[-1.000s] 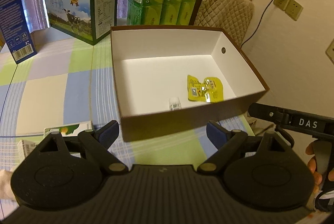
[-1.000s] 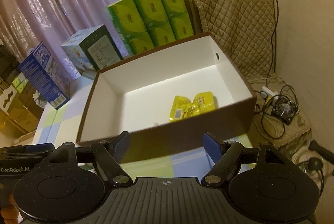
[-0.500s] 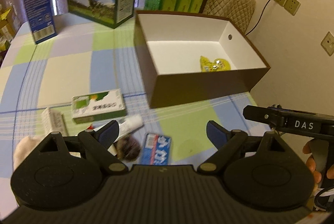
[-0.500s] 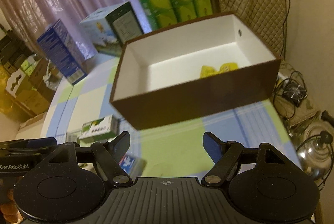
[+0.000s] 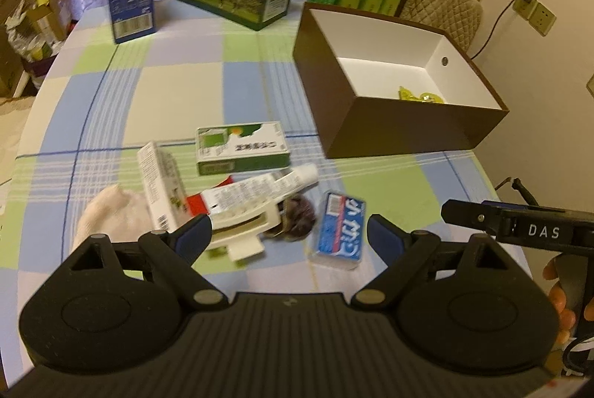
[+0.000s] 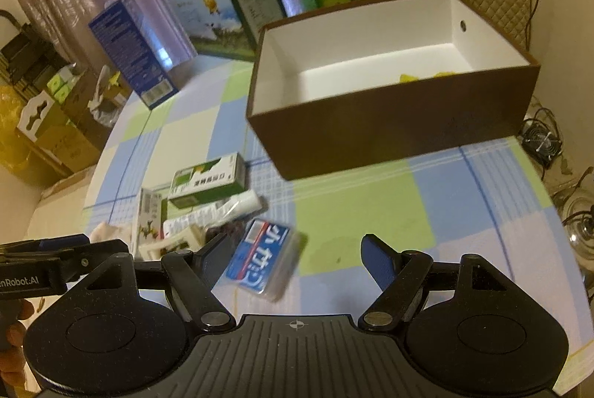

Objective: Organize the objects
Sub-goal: 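Move both tools back from the box toward the remaining items, then grasp the white cloth with the left tool while the right tool grasps the blue toothpick box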

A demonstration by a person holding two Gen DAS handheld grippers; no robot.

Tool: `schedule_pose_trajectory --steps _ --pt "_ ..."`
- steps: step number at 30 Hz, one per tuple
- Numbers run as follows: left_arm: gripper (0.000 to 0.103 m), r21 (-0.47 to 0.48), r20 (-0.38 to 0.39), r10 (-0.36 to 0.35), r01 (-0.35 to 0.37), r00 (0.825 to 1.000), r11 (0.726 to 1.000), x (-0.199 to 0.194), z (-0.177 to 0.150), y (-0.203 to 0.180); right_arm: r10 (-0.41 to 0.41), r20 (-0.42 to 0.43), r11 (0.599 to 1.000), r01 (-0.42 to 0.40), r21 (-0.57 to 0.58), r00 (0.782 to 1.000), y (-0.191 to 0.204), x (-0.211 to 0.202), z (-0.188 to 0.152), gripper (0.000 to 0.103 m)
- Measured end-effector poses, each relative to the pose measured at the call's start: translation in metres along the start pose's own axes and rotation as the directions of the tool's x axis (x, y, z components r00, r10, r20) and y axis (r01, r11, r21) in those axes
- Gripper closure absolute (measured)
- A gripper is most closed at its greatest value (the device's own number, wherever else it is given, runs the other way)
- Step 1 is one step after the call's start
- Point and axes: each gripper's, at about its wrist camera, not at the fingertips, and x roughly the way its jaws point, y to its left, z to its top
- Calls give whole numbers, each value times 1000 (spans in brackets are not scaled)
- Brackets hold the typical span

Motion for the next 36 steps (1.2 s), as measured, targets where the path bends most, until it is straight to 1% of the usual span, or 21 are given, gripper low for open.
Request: schedule_pose_trajectory --steps 10,17,20,22,25,29,36 --pt "14 -58 -8 63 -64 998 996 -6 -24 41 3 -70 999 -5 -34 998 28 33 -22 29" --pt "14 -111 -17 111 -112 994 988 -8 -39 71 -11 -120 998 3 -60 993 41 62 -32 29" --pt "14 -131 -17 138 -139 990 982 -10 -44 83 -24 -128 997 14 -76 991 45 76 -32 29" --pt "14 -140 -21 158 -159 987 977 -9 -45 90 -42 -131 996 31 -88 991 47 85 -31 29" --pt "14 -160 -29 169 -172 985 972 -8 -47 102 -67 -127 992 53 -110 990 51 100 -30 29" --pt "14 -167 -33 191 -194 981 967 -5 -47 112 -103 -144 989 86 -120 984 52 119 -28 29" --pt "14 -155 -43 221 -225 974 962 8 -41 127 -99 -188 991 79 -110 977 49 138 -28 29"
